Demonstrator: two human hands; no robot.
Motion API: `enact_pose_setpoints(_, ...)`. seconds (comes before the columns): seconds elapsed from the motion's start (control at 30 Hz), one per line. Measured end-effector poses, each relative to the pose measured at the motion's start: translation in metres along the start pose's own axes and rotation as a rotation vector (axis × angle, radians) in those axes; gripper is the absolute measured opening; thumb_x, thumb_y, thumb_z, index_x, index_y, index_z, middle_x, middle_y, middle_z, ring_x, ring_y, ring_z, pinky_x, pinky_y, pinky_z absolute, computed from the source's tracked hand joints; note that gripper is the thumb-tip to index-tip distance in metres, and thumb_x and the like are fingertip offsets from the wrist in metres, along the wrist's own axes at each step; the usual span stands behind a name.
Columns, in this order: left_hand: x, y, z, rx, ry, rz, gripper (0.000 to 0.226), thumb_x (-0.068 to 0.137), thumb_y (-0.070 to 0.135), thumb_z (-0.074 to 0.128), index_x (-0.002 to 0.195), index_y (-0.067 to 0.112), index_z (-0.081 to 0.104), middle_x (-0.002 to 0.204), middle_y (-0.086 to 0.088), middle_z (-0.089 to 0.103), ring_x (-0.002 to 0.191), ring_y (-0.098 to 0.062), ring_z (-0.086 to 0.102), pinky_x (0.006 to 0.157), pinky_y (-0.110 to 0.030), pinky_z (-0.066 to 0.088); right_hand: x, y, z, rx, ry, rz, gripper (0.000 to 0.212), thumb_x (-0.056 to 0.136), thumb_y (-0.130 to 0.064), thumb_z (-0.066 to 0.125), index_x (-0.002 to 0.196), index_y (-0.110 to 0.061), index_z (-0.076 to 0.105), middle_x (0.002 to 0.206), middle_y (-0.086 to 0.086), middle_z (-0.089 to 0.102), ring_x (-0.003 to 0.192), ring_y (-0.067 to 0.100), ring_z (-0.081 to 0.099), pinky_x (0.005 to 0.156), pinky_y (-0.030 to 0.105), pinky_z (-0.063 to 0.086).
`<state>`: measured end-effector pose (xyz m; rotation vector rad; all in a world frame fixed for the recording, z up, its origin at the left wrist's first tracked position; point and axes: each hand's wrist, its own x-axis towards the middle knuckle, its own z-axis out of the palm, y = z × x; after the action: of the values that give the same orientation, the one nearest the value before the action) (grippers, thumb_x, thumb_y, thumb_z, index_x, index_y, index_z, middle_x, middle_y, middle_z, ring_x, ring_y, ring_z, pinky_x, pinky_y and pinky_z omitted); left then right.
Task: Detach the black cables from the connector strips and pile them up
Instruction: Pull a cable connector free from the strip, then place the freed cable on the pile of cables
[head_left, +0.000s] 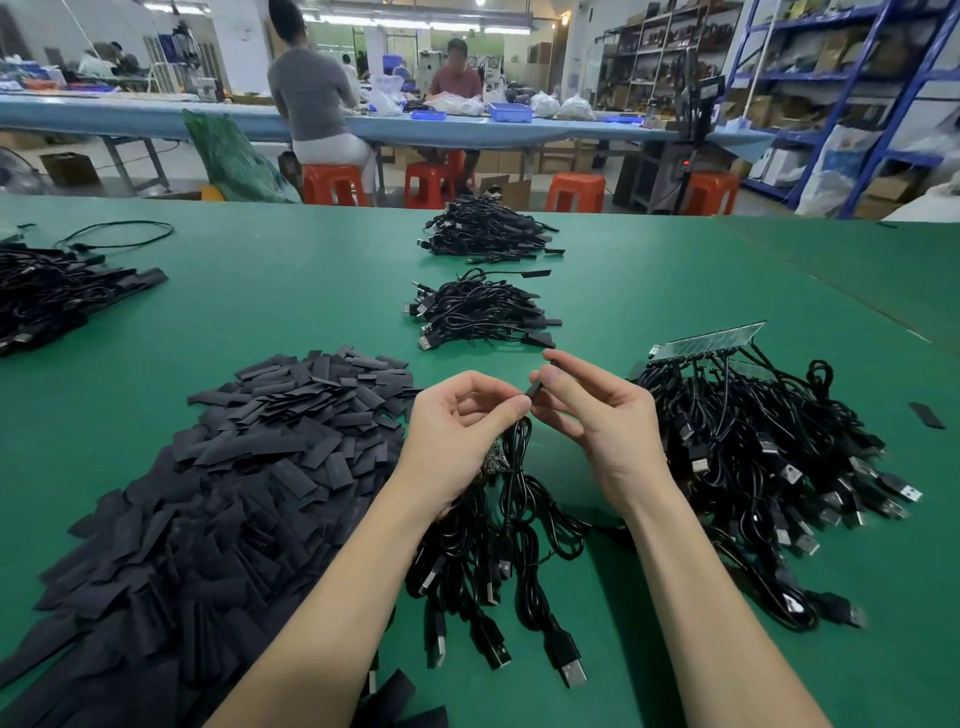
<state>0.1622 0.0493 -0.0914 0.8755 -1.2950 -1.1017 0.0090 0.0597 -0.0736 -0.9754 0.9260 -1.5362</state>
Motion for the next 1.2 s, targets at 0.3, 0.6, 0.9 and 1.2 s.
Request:
enact_pose_setpoints(0.3, 0.0, 0.002, 0.001, 0.002, -0.022, -0.001, 0.011, 0.087, 0.003, 0.076, 0.087, 0.013, 0.07, 0.081, 0.003, 0.074, 0.079, -0.007, 0.069, 0.076, -0.016, 0.052, 0.001, 0.004, 0.004, 0.048, 0.035, 0.001, 0.015, 0.085, -0.005, 0.078, 0.097, -0.013, 0.081, 0.087, 0.012, 0.076, 0.078, 0.021, 0.071, 0.079, 0.033, 0.061)
enact_pose_setpoints(0.6, -0.003, 0.007, 0.007, 0.165, -0.184, -0.121, 0.025, 0.083, 0.01, 0.08, 0.099, 0.014, 0.062, 0.09, 0.001, 0.063, 0.071, -0.005, 0.06, 0.076, -0.014, 0.05, 0.01, -0.009, 0.0, 0.189, 0.221, -0.104, 0.018, 0.088, -0.009, 0.076, 0.106, -0.012, 0.076, 0.089, 0.008, 0.077, 0.074, 0.018, 0.071, 0.069, 0.024, 0.058)
enact_pose_setpoints(0.9, 0.066, 0.03, 0.006, 0.5, 0.018, 0.162, 0.019, 0.086, 0.018, 0.077, 0.087, 0.022, 0.059, 0.084, 0.01, 0.064, 0.062, 0.003, 0.057, 0.067, -0.013, 0.048, 0.013, 0.018, -0.016, -0.738, 0.173, -0.089, 0.006, 0.091, -0.032, 0.07, 0.086, -0.032, 0.074, 0.08, -0.014, 0.074, 0.071, 0.001, 0.07, 0.072, 0.021, 0.054)
enact_pose_setpoints(1.2, 0.161, -0.006, 0.0, 1.612, -0.258, 0.23, 0.013, 0.092, 0.009, 0.058, 0.097, 0.02, 0.054, 0.11, -0.004, 0.064, 0.105, -0.03, 0.058, 0.072, -0.034, 0.039, 0.012, 0.027, -0.012, -1.033, 0.038, -0.077, 0.01, 0.089, -0.038, 0.066, 0.087, -0.032, 0.074, 0.076, -0.022, 0.069, 0.072, -0.003, 0.066, 0.073, 0.023, 0.053)
